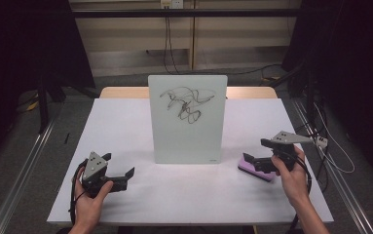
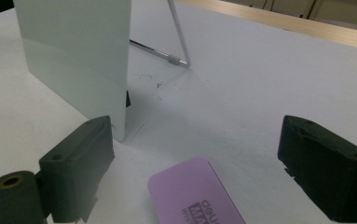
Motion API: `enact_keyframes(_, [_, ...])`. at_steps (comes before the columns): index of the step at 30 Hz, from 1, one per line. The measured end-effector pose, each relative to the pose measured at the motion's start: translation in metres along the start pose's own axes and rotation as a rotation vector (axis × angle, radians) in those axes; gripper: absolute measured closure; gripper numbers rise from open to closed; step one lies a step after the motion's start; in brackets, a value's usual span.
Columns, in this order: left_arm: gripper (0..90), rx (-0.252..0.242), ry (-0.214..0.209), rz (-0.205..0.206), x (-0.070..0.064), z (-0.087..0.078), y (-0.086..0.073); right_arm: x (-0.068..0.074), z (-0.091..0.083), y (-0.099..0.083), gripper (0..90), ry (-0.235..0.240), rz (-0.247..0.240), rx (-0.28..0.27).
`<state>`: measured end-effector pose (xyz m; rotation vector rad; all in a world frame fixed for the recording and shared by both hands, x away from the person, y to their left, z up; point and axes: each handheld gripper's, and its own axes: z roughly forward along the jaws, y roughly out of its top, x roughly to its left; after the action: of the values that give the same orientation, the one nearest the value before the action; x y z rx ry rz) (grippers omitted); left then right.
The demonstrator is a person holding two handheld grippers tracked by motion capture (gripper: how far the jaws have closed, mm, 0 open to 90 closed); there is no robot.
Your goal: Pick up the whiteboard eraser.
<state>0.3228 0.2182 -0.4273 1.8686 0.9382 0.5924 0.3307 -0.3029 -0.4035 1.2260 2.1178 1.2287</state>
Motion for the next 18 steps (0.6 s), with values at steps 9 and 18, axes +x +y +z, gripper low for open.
enact_keyframes(9, [4.7,0.0,-0.001,-0.006,0.003,0.001,0.0,-0.01,0.012,0.007,8.2,-0.014,-0.029,0.085])
enact_keyframes(18, [4.7,0.004,-0.005,-0.022,0.006,0.0,-0.001,-0.015,0.01,0.002,6.0,0.012,-0.058,0.159])
